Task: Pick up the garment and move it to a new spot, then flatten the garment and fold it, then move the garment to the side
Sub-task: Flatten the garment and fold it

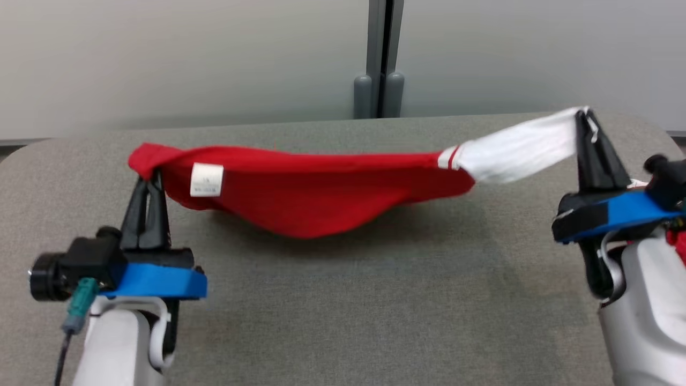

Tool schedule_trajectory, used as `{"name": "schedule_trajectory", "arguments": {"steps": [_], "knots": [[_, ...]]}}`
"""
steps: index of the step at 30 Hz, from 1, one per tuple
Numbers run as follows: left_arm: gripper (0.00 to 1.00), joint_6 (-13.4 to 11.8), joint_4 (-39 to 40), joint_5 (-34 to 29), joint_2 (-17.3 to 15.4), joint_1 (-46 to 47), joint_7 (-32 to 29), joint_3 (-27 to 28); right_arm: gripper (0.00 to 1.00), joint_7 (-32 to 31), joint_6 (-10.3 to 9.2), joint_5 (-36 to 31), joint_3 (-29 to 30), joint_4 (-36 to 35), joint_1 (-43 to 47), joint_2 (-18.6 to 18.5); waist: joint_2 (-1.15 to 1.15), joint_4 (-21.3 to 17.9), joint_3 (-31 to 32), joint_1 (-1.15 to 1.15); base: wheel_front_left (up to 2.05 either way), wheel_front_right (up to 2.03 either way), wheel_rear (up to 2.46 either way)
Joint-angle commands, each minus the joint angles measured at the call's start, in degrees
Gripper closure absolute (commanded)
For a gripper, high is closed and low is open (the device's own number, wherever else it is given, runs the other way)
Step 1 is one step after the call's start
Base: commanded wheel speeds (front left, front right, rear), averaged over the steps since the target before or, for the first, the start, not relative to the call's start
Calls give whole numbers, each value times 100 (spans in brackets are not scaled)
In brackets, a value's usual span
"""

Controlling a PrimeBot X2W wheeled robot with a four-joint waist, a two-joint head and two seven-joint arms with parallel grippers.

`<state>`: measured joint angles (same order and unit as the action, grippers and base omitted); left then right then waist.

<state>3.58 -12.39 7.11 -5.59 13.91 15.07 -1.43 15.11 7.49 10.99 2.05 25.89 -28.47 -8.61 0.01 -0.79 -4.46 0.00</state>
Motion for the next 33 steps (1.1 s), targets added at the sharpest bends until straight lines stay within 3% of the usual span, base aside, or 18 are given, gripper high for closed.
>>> {"name": "schedule_trajectory", "arguments": {"steps": [1, 8, 15, 22, 27, 33], "knots": [[100, 60, 71, -41, -119, 241, 14, 34, 100, 4, 1, 150, 0, -181, -180, -83, -1, -81, 111, 0, 0, 0, 0], [100, 260, 116, -203, -693, 1415, -26, -71, 100, 3, 1, 455, -260, -924, -1045, -612, -1, -170, 236, 0, 0, 0, 0], [100, 294, -98, -254, -927, 2490, -549, -186, 100, -172, 1, 238, -471, -799, -2108, -1059, -1, -148, -201, 0, 0, 0, 0], [100, 179, -828, -411, -907, 3672, -558, -333, 100, -37, 1, -256, -416, 40, -3614, -1222, -1, -140, -972, 0, 0, 0, 0], [100, 37, -1434, -526, -839, 4581, -236, -392, 100, 6, 0, -666, -130, 377, -4573, -1062, -1, -171, -1324, 0, 0, 0, 0], [100, -39, -1971, -374, -678, 4816, -33, -342, 100, 7, 0, -805, 40, 156, -4443, -1012, -1, -226, -1422, 0, 0, 0, 0]]}}
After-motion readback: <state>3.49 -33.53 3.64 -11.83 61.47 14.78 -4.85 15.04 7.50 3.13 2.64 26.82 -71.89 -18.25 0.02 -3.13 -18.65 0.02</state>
